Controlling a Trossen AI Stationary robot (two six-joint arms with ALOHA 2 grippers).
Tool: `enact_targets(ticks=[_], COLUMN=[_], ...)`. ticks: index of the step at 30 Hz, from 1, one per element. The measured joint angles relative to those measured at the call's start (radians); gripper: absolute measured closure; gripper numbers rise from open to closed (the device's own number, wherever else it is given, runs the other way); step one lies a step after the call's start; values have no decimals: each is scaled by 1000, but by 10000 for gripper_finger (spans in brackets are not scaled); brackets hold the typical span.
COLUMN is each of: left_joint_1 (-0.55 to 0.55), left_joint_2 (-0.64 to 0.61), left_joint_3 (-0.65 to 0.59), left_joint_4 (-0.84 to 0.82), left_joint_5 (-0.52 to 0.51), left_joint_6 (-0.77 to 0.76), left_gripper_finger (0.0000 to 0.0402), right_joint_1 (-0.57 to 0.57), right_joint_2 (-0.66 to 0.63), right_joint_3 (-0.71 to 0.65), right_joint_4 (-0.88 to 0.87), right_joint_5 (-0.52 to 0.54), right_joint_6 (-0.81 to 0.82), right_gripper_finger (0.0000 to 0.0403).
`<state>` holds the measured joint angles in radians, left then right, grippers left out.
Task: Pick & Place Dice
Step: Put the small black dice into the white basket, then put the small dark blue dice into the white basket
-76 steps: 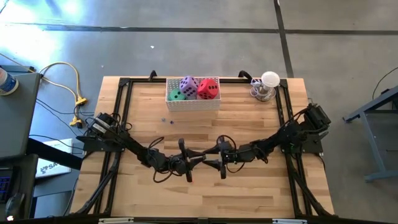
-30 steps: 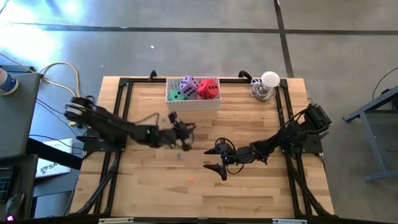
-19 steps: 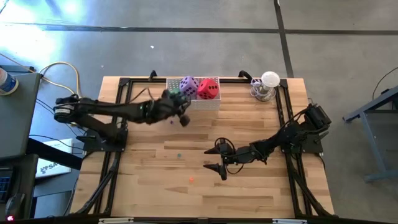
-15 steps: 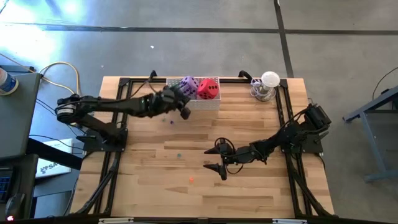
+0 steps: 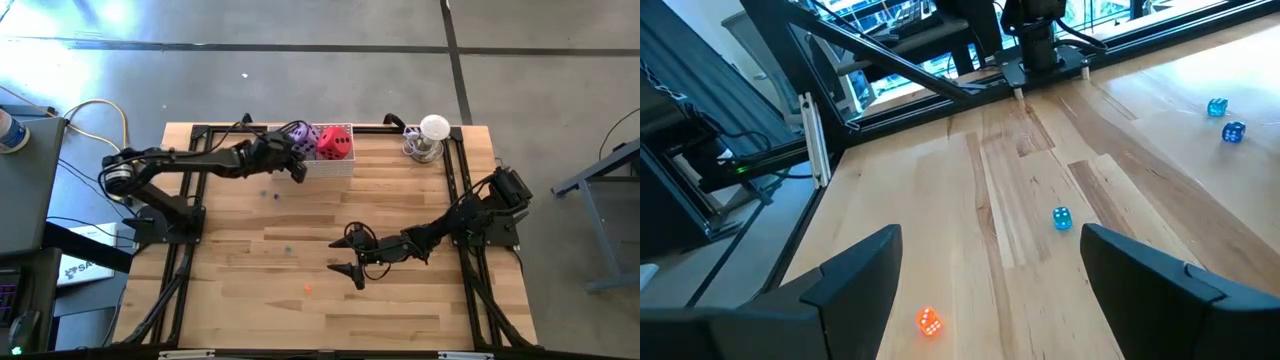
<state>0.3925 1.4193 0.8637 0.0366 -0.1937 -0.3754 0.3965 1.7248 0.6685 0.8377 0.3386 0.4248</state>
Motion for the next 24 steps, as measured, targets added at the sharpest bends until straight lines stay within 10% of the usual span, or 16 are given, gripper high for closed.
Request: enact_targets(ticks=[24], left_joint_1=[-70], left_joint_2=[66], left_joint_3=[0], left_joint_4=[53], left_joint_5=[-139], left_joint_6=[139], left_gripper_finger=[253], right_joint_1=[1], right_joint_2=[1], right_joint_3=[0], right_joint_4=[-4], right_joint_5=[0], right_joint_6=[11], right_gripper_finger=[103])
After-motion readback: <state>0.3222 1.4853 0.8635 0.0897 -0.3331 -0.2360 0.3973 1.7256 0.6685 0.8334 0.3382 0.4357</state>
